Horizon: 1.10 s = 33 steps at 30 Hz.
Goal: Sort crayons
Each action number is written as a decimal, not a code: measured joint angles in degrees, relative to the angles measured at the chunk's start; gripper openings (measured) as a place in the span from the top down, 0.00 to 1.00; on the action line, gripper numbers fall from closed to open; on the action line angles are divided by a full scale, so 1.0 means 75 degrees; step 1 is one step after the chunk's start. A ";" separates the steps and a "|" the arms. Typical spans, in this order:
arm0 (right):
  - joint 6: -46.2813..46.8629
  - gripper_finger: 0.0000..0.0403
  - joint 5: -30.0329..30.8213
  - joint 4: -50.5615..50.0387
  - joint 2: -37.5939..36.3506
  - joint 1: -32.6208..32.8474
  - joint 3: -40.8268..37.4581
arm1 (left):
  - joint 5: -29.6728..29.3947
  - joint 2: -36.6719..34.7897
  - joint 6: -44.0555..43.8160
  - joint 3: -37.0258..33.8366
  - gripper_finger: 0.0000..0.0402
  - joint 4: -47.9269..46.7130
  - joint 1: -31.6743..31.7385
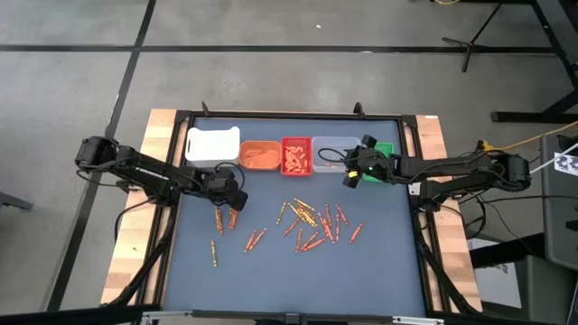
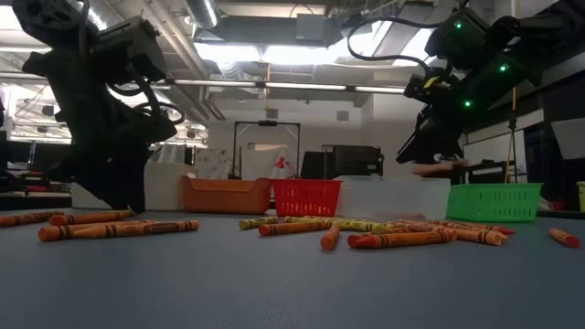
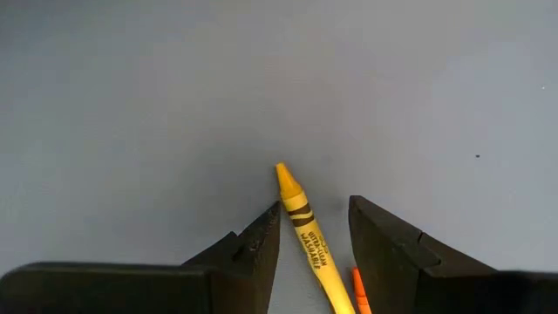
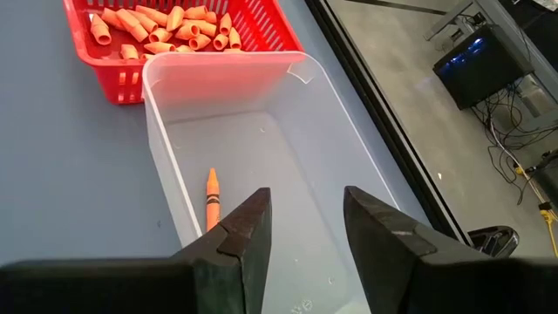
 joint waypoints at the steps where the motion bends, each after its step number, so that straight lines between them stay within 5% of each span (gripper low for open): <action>1: 0.0000 0.65 -0.0001 -0.0003 0.0000 0.0001 0.0000 | -0.0009 0.0000 0.0000 -0.0001 0.69 -0.0001 0.0000; 7: 0.0000 0.65 -0.0001 -0.0001 0.0000 0.0001 0.0000 | -0.0030 0.0006 0.0000 -0.0004 0.71 -0.0014 0.0003; 23: 0.0000 0.65 -0.0001 0.0000 0.0000 0.0000 0.0000 | -0.0272 0.0020 0.0006 -0.0019 0.97 -0.0031 0.0012; 33: 0.0000 0.65 -0.0001 0.0000 0.0000 0.0000 0.0000 | -0.0445 -0.0092 0.0360 -0.0019 0.98 -0.0036 0.0015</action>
